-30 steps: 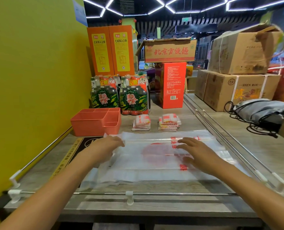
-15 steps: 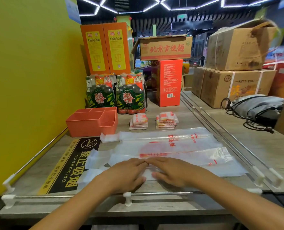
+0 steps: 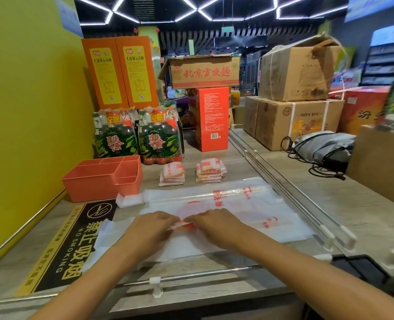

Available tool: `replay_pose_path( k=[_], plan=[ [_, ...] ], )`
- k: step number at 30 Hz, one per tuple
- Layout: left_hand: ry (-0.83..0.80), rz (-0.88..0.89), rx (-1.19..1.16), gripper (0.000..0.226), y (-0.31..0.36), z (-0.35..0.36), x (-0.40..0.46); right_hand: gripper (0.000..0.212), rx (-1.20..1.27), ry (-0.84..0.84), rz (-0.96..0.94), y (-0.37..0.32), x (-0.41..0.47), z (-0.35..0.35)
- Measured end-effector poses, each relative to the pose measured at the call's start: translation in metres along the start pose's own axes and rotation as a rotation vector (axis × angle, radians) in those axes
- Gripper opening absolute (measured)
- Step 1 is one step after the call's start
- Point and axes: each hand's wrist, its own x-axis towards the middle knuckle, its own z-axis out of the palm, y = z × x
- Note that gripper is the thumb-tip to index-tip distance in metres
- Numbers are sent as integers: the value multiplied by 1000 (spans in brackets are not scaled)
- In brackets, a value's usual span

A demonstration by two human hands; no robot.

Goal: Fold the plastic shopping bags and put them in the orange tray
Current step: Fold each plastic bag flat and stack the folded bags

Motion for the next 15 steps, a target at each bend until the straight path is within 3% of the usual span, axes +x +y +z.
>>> replay_pose_path(
  k=[3,9,15],
  plan=[
    [-25,6,68,63,-1,7,-3,47,-22,6,0,7,-6,-2],
    [2,16,117,77,-16,16,-15,54,-155,-18,84,45,-50,-11],
    [82,68,19,70,-20,21,-23,54,-307,-115,253,95,-104,-29]
  ],
)
